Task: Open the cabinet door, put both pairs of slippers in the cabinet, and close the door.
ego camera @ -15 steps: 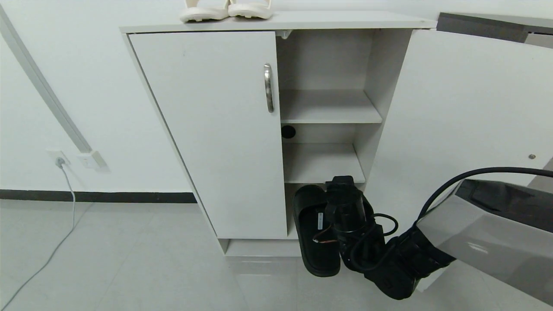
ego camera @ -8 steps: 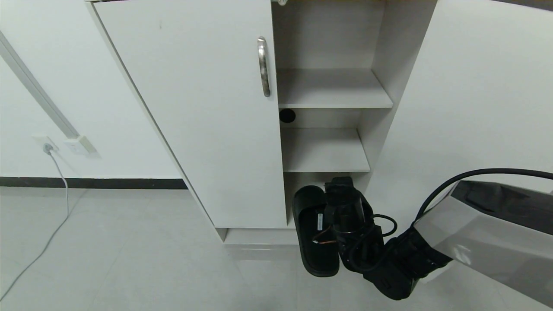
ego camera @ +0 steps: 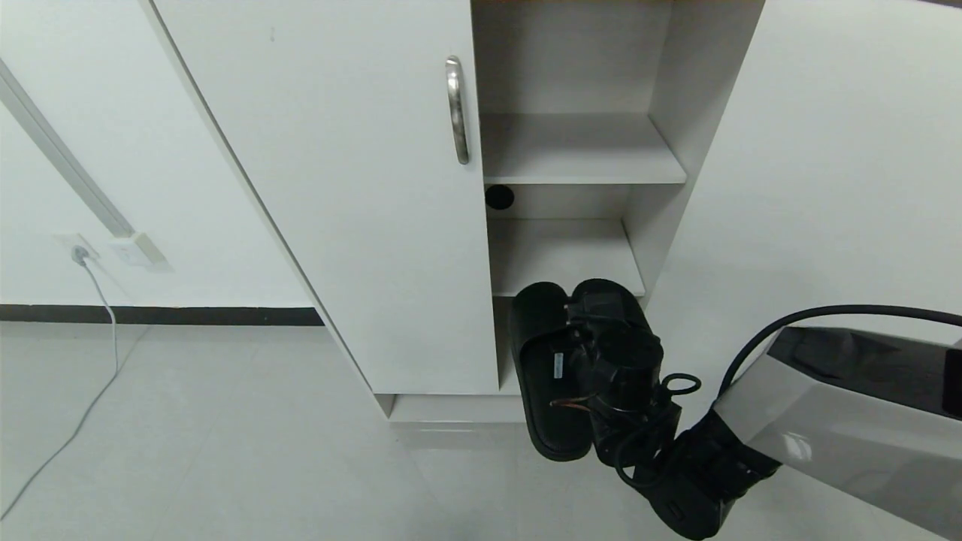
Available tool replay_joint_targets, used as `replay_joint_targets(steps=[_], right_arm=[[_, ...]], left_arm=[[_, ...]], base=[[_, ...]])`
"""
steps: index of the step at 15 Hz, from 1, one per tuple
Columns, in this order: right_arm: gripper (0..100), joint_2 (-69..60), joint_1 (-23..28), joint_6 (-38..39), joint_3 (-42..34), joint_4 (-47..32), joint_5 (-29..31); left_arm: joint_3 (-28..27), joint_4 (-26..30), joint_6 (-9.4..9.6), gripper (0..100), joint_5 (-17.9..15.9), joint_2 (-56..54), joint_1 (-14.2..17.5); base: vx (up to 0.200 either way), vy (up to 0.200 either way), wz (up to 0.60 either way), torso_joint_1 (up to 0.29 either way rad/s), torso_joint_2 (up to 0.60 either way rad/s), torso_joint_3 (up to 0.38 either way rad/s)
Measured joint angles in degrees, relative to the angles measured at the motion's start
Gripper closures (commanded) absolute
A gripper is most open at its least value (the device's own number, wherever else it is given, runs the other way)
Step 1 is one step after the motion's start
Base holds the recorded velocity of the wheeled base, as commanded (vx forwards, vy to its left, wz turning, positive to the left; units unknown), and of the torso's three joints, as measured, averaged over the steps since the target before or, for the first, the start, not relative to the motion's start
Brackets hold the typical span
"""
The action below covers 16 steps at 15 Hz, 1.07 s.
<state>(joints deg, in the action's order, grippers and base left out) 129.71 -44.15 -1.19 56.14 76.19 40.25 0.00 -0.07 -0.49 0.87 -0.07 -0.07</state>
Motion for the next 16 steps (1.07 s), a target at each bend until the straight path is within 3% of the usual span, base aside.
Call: replay_joint_targets(steps=[7, 16], right_arm=[[100, 2.43, 0.22, -0.44, 0.06, 0.52, 0.23], [100, 2.95, 0.24, -0.55, 0.37, 0.52, 0.34]], left_arm=[[0.00, 0.00, 0.05, 100, -0.05, 0.00, 0.00], [0.00, 0.02, 0.17, 100, -0.09, 0.00, 0.00]], base=[[0.000, 0.000, 0.00, 0.000, 0.00, 0.000], [0.200, 0.000, 0.00, 0.004, 0.00, 0.002]])
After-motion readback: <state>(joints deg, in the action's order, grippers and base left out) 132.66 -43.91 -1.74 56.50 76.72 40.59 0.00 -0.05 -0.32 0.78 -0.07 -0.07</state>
